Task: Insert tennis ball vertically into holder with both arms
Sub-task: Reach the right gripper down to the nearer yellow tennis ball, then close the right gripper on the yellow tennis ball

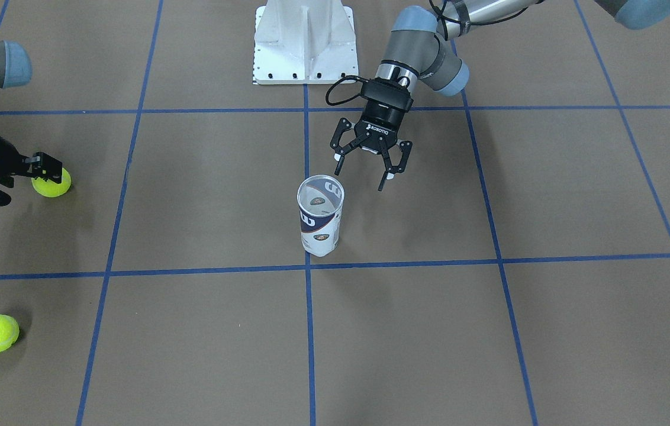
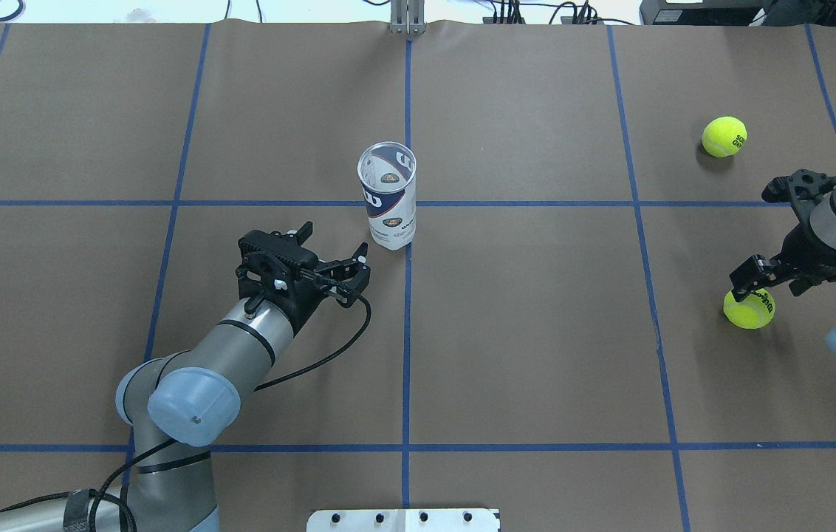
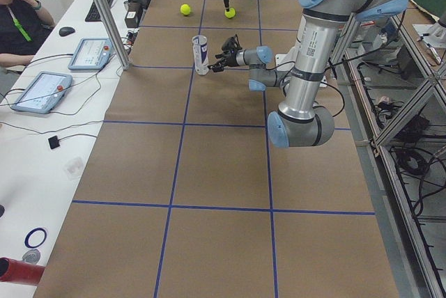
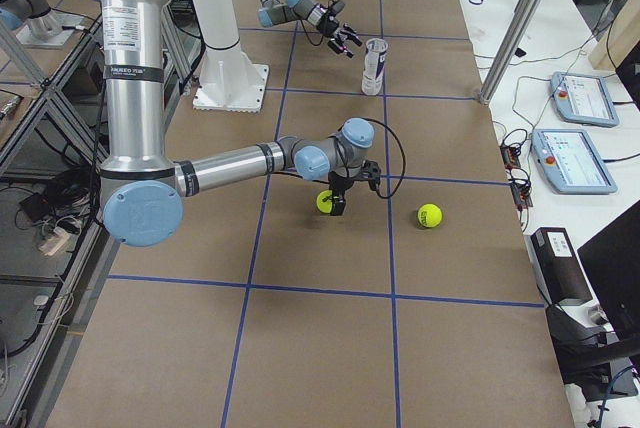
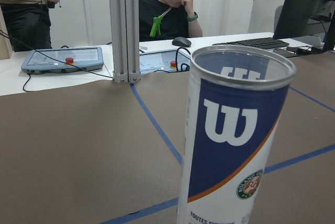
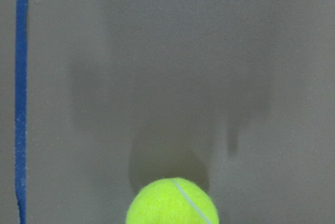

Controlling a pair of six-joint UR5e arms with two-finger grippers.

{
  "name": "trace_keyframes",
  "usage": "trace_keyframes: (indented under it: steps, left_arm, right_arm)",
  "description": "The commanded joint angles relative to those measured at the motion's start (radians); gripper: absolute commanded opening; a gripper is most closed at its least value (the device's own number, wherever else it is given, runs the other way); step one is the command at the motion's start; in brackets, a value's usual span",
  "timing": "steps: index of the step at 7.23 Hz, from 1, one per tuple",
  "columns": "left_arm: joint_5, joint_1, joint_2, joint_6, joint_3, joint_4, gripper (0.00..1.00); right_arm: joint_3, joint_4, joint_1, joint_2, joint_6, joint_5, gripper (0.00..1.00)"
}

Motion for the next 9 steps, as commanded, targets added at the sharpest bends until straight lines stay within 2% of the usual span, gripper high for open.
trace_keyframes:
  steps: [1,4,7,9]
  left_arm:
    - [0.000,-0.001,0.003,0.000,0.000,0.000,0.91]
    - [0.000,0.000,0.003,0.002,0.002,0.000,0.91]
    - [0.000,0.000,0.003,0.002,0.008,0.000,0.91]
    - [0.000,0.002,0.003,0.000,0.017,-0.002,0.91]
  right_arm:
    - [-0.008,0.000,-0.014,0.008,0.001,-0.001,1.00]
    - [-0.008,-0.002,-0.022,0.009,0.007,0.005,1.00]
    - [-0.008,-0.002,-0.028,0.020,0.009,0.007,0.89]
    - [-0.008,-0.002,-0.028,0.020,0.007,0.004,0.85]
